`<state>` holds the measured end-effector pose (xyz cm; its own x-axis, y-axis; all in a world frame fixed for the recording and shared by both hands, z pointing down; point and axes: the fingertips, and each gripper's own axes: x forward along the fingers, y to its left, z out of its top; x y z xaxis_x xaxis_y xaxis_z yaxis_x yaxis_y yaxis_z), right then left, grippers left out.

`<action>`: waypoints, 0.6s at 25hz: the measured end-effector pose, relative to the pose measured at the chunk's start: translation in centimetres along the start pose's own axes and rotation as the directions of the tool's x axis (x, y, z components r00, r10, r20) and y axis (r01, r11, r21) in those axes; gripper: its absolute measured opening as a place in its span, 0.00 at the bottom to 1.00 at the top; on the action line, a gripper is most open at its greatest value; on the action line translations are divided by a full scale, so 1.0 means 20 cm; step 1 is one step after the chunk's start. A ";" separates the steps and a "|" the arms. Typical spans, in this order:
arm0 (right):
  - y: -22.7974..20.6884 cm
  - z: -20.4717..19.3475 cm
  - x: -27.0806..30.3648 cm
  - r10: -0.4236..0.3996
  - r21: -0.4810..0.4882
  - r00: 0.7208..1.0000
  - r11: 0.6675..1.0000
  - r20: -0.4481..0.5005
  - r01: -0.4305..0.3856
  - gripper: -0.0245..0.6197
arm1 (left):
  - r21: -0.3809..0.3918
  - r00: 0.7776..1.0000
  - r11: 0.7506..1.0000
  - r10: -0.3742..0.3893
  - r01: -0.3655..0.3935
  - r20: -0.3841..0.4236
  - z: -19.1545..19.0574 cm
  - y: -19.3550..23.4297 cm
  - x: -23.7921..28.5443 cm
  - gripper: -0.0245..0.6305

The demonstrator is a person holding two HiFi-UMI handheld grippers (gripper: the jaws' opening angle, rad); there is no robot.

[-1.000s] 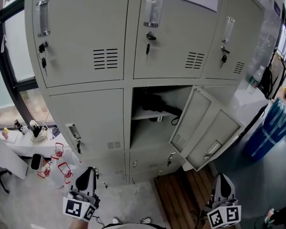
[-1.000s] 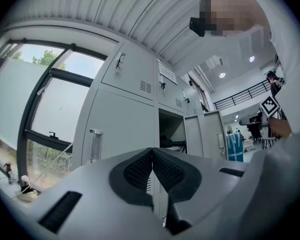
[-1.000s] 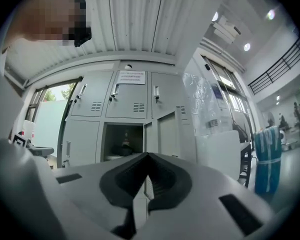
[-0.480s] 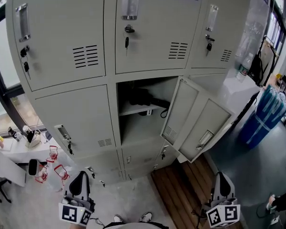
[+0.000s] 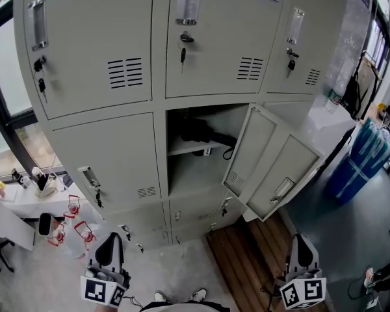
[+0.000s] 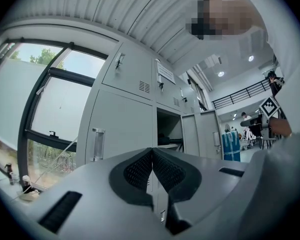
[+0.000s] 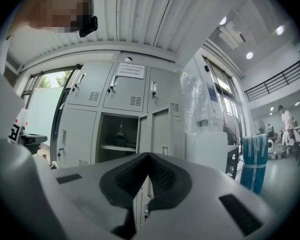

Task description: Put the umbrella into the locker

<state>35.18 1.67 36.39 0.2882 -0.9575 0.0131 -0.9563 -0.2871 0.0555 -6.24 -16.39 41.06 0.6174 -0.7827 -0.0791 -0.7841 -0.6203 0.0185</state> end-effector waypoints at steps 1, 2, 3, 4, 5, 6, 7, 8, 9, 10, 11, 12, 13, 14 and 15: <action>0.01 0.00 0.00 0.004 -0.001 1.000 1.000 0.000 -0.004 0.06 | 0.000 1.000 1.000 0.002 -0.002 0.002 0.00 0.00 0.00 0.07; 0.02 0.00 0.01 0.008 -0.001 1.000 1.000 0.001 -0.008 0.06 | -0.002 1.000 1.000 0.005 -0.005 0.003 0.00 0.01 -0.01 0.07; 0.03 0.00 0.01 0.012 -0.002 1.000 1.000 0.002 -0.012 0.06 | -0.005 1.000 1.000 0.007 -0.007 0.003 0.00 0.01 -0.01 0.07; 0.03 0.00 0.01 0.015 -0.003 1.000 1.000 0.004 -0.015 0.06 | -0.006 1.000 1.000 0.009 -0.009 0.003 -0.01 0.01 -0.02 0.07; 0.03 0.01 0.02 0.017 -0.004 1.000 1.000 0.005 -0.017 0.06 | -0.007 1.000 1.000 0.010 -0.010 0.002 -0.01 0.01 -0.02 0.07; 0.04 0.01 0.02 0.020 -0.005 1.000 1.000 0.006 -0.020 0.06 | -0.007 1.000 1.000 0.011 -0.011 0.003 -0.01 0.00 -0.02 0.07; 0.04 0.01 0.02 0.022 -0.005 1.000 1.000 0.006 -0.022 0.06 | -0.006 1.000 1.000 0.012 -0.012 0.005 0.00 0.00 -0.03 0.07; 0.04 0.01 0.02 0.023 -0.006 1.000 1.000 0.005 -0.023 0.06 | -0.006 1.000 1.000 0.014 -0.014 0.007 0.00 0.01 -0.03 0.07; 0.04 0.01 0.02 0.024 -0.007 1.000 1.000 0.004 -0.024 0.06 | -0.006 1.000 1.000 0.016 -0.016 0.008 0.00 0.01 -0.03 0.07; 0.04 0.01 0.02 0.025 -0.008 1.000 1.000 0.004 -0.025 0.06 | -0.005 1.000 1.000 0.018 -0.018 0.009 0.00 0.01 -0.03 0.07; 0.04 0.01 0.02 0.027 -0.008 1.000 1.000 0.003 -0.027 0.06 | -0.005 1.000 1.000 0.020 -0.020 0.009 0.00 0.01 -0.04 0.07; 0.05 0.01 0.02 0.029 -0.009 1.000 1.000 0.004 -0.029 0.06 | -0.006 1.000 1.000 0.021 -0.021 0.010 0.01 0.02 -0.04 0.07; 0.05 0.01 0.02 0.031 -0.009 0.999 0.999 0.005 -0.031 0.06 | -0.007 1.000 1.000 0.022 -0.022 0.012 0.01 0.02 -0.04 0.07; 0.06 0.01 0.03 0.034 -0.009 0.999 0.999 0.005 -0.034 0.06 | -0.007 1.000 1.000 0.022 -0.022 0.013 0.01 0.02 -0.05 0.07; 0.06 0.01 0.03 0.036 -0.010 0.999 0.999 0.004 -0.036 0.06 | -0.008 1.000 1.000 0.023 -0.023 0.013 0.01 0.02 -0.05 0.07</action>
<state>34.08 0.81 36.34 0.2532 -0.9673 0.0111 -0.9655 -0.2520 0.0651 -7.12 -15.80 41.00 0.5985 -0.7958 -0.0921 -0.7974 -0.6029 0.0278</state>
